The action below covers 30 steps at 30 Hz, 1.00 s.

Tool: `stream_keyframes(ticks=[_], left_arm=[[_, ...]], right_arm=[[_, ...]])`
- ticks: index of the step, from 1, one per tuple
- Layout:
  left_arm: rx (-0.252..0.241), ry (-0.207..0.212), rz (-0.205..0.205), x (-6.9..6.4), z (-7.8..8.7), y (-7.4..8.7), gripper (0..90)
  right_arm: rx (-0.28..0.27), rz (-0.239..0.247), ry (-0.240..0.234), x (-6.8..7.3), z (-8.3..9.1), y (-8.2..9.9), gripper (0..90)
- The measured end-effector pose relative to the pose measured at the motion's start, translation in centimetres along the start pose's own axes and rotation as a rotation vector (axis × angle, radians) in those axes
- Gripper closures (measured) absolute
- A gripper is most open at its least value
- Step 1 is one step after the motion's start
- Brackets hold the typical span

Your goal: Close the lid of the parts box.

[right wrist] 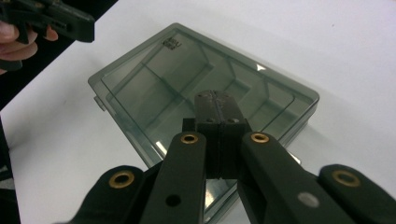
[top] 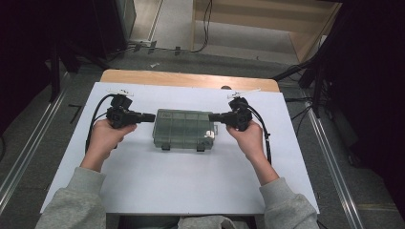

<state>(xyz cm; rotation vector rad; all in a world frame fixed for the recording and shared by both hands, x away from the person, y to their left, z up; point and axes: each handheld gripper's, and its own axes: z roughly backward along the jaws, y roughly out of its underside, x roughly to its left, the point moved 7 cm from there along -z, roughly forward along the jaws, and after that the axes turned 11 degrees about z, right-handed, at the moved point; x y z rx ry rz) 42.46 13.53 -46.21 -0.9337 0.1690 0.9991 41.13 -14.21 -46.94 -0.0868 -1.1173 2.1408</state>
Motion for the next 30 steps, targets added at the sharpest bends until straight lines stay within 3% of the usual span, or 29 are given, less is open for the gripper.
stream_keyframes(ticks=[12, 18, 30], left_arm=[[0.044, 0.014, -0.026, -0.6, -2.1, -0.1, 87.6], [0.043, 0.034, -0.034, -1.3, -2.4, -0.1, 87.0], [0.058, 0.019, -0.052, -1.4, -3.0, 0.9, 87.0]], right_arm=[[0.031, 0.001, -0.004, 0.4, -0.7, 1.3, 87.6], [0.041, 0.006, 0.000, 0.7, -0.9, 1.9, 87.6], [0.051, -0.005, -0.005, 1.5, -1.1, 3.0, 87.6]])
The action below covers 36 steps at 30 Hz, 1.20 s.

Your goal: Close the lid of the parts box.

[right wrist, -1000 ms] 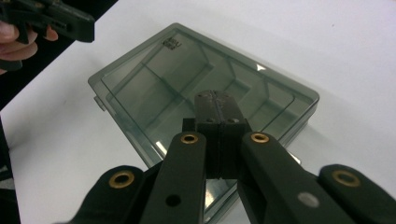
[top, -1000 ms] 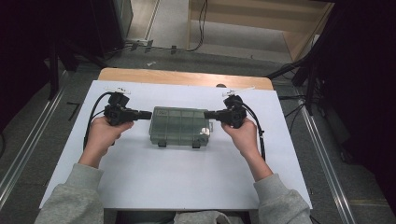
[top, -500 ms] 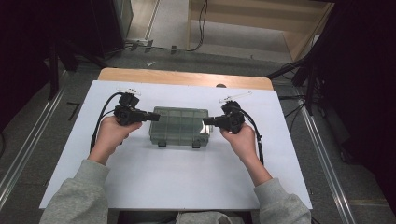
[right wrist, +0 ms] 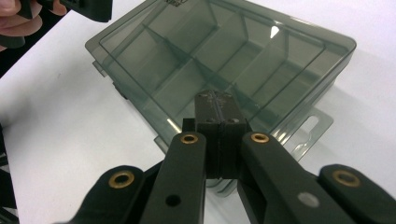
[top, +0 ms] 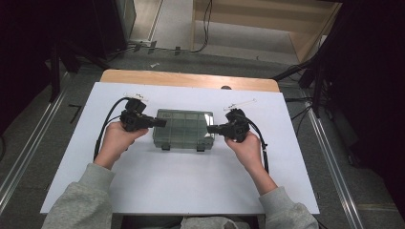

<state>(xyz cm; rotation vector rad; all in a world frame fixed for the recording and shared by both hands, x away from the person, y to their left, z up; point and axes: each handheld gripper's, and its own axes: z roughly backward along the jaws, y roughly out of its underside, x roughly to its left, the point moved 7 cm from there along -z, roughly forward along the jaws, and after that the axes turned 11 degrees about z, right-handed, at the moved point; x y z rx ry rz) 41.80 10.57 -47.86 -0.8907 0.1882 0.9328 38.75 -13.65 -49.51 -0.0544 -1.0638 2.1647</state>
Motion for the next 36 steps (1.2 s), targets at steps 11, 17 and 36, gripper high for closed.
stream_keyframes(ticks=[11, 17, 36], left_arm=[[0.019, -0.036, 0.003, 0.6, -0.4, 1.5, 87.1], [0.031, -0.041, -0.001, 0.8, -0.9, 1.9, 87.0], [0.010, -0.035, -0.012, 0.8, -0.7, 3.2, 87.1]], right_arm=[[0.007, 0.003, 0.011, 0.3, -0.3, 0.9, 87.6], [0.008, -0.003, 0.022, 0.1, -0.5, 1.3, 87.6], [-0.029, 0.023, 0.030, 0.3, -1.5, 2.2, 87.6]])
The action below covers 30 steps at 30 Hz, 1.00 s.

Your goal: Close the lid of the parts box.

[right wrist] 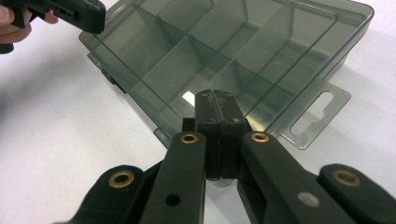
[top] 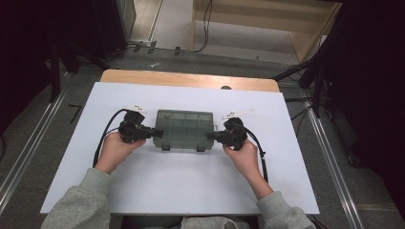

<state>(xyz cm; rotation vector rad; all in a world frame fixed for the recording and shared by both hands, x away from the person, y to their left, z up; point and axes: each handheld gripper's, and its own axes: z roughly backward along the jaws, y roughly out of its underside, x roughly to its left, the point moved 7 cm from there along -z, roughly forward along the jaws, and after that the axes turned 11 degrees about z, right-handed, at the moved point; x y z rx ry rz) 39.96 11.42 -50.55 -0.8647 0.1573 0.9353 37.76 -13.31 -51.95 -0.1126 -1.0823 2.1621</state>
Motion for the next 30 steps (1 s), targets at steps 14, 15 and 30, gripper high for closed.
stream_keyframes(ticks=[14, 15, 30], left_arm=[[0.010, 0.017, -0.003, 0.1, -0.2, 0.7, 88.0], [0.003, 0.018, 0.000, 0.2, -0.2, 0.7, 88.0], [-0.046, 0.019, -0.007, -1.1, 0.9, 0.0, 63.7]], right_arm=[[0.005, -0.001, 0.013, 0.4, -0.3, 0.6, 87.7], [0.005, -0.008, 0.006, 0.3, -0.2, 0.6, 87.6], [-0.024, 0.007, -0.006, 1.1, 1.8, -0.7, 64.3]])
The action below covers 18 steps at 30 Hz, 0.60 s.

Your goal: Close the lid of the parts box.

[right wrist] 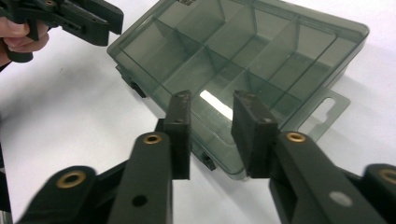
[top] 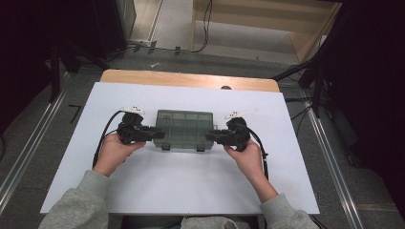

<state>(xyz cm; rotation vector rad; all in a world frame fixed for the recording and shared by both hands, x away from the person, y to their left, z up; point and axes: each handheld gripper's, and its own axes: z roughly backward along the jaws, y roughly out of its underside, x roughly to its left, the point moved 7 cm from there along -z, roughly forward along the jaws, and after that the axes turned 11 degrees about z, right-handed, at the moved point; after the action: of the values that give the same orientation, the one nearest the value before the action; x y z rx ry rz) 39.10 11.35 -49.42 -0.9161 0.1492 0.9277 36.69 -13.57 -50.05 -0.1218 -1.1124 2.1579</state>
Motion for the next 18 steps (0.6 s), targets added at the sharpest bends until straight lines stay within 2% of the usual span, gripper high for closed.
stream_keyframes(ticks=[8, 12, 15, 18], left_arm=[[0.005, -0.002, -0.024, -0.8, 0.0, 0.2, 48.6], [-0.013, 0.024, -0.001, -1.2, 0.2, 0.2, 43.7], [-0.035, 0.029, -0.007, -1.4, 0.5, 0.3, 40.9], [-0.032, 0.014, -0.022, -1.6, 0.7, 0.7, 38.8]], right_arm=[[-0.010, 0.005, -0.004, 0.4, 1.1, 0.1, 52.1], [-0.012, -0.006, -0.021, 0.7, 1.4, 0.3, 47.3], [-0.016, -0.005, -0.028, 0.9, 1.6, 0.5, 43.6], [-0.021, -0.005, -0.032, 1.0, 1.8, 0.7, 40.3]])
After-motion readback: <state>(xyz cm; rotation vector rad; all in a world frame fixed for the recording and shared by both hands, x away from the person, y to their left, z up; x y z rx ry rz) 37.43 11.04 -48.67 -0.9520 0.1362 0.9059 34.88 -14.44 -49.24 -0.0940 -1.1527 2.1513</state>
